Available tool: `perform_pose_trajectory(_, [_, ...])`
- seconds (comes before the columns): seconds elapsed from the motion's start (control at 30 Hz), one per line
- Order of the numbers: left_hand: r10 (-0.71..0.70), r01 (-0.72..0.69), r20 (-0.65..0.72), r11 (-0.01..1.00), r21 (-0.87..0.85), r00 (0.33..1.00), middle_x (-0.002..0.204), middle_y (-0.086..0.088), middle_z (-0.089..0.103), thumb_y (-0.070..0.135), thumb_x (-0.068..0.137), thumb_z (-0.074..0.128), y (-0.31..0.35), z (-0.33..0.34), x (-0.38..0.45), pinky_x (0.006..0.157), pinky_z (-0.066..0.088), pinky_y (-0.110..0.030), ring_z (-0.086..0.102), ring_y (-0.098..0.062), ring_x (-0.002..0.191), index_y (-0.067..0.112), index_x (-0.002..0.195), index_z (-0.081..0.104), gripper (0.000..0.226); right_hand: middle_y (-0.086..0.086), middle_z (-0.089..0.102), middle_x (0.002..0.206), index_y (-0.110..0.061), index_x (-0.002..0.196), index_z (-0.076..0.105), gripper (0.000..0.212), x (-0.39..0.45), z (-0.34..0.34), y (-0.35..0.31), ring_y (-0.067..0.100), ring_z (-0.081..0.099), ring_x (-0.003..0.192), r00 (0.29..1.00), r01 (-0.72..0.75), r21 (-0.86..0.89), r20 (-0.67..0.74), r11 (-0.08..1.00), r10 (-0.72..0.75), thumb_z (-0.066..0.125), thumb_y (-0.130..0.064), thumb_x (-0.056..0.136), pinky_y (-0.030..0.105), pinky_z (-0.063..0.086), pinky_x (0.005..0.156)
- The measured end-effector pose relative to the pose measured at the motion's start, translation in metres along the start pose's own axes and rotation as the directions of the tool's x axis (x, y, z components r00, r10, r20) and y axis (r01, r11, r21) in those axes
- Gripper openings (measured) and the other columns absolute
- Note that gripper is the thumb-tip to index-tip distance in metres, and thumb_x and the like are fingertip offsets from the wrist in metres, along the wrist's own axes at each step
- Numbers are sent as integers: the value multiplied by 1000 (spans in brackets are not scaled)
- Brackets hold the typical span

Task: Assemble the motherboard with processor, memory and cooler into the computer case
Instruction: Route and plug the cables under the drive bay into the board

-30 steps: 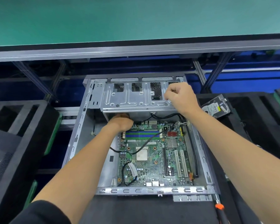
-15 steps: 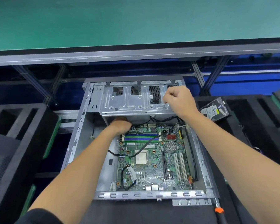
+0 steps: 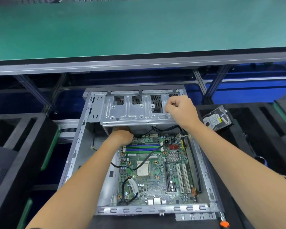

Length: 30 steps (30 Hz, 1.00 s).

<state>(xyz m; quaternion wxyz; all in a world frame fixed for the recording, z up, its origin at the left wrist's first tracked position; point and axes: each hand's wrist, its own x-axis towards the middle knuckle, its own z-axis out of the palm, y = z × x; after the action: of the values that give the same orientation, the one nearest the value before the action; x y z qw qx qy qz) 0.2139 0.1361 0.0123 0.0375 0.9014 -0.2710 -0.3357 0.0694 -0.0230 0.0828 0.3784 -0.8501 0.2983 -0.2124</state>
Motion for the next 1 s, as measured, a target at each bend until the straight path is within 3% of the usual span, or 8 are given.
perform_pose_trajectory(0.13, [74, -66, -51, 987, 146, 996, 79, -2, 53, 24, 100, 32, -2, 1, -1, 72, 39, -29, 48, -21, 79, 14, 80, 52, 29, -8, 47, 51, -5, 64, 58, 18, -1, -1, 0, 13, 43, 55, 1000, 1, 8, 0, 1000, -1, 59, -17, 77, 29, 37, 59])
perform_pose_trajectory(0.3, [166, -147, -140, 979, 141, 976, 120, -7, 59, 36, 99, 35, -2, 2, -1, 83, 42, -31, 54, -26, 101, 17, 116, 56, 33, -18, 47, 45, -8, 61, 56, 19, -1, -1, 1, 8, 39, 51, 1000, -17, 1, -2, 1000, 17, 60, -15, 78, 26, 31, 55])
perform_pose_trajectory(0.4, [212, -207, -8, 963, 174, 977, 92, -4, 64, 55, 96, 33, 0, 6, -5, 65, 43, -27, 57, -18, 80, 15, 106, 62, 51, -18, 46, 45, -7, 62, 56, 19, -2, -2, 1, 9, 40, 51, 1000, -25, 9, 1, 1000, 25, 61, -15, 79, 26, 33, 56])
perform_pose_trajectory(0.47, [225, -216, -8, 943, 254, 974, 87, -4, 65, 53, 97, 33, 0, 7, -5, 65, 48, -29, 60, -19, 78, 18, 113, 61, 47, -18, 46, 45, -6, 64, 57, 19, -2, -2, 0, 10, 40, 52, 1000, -26, 9, 2, 1000, 26, 61, -15, 79, 26, 33, 56])
perform_pose_trajectory(0.67, [131, -134, -106, 991, -23, 986, 123, -6, 59, 47, 94, 47, -8, -1, -2, 85, 41, -27, 54, -25, 109, 19, 130, 54, 46, -19, 49, 45, -7, 64, 59, 18, -3, -2, -2, 6, 40, 49, 1000, -29, 7, -5, 1000, 29, 59, -15, 80, 25, 30, 54])
perform_pose_trajectory(0.77, [97, -96, -44, 995, 22, 994, 134, -7, 53, 32, 100, 38, 1, -3, 0, 93, 40, -30, 51, -24, 113, 16, 130, 52, 37, -12, 48, 47, -8, 64, 60, 18, -3, -2, -2, 7, 40, 50, 999, -34, 7, -16, 999, 34, 57, -17, 79, 25, 31, 53])
perform_pose_trajectory(0.83, [116, -115, -18, 992, 53, 993, 134, -6, 52, 41, 101, 32, 20, 1, 0, 94, 40, -31, 51, -25, 116, 20, 133, 49, 42, -13, 47, 45, -8, 63, 60, 19, -4, -2, -3, 6, 39, 48, 999, -36, 8, -12, 999, 36, 55, -20, 77, 25, 30, 53])
perform_pose_trajectory(1.0, [111, -113, -21, 976, -185, 994, 148, -10, 39, 44, 100, 32, 61, 16, 8, 109, 28, -35, 36, -27, 135, 13, 142, 40, 53, -7, 49, 51, -6, 64, 59, 20, -4, -2, -5, 11, 42, 52, 999, -42, -1, -17, 999, 42, 57, -21, 78, 28, 37, 57])
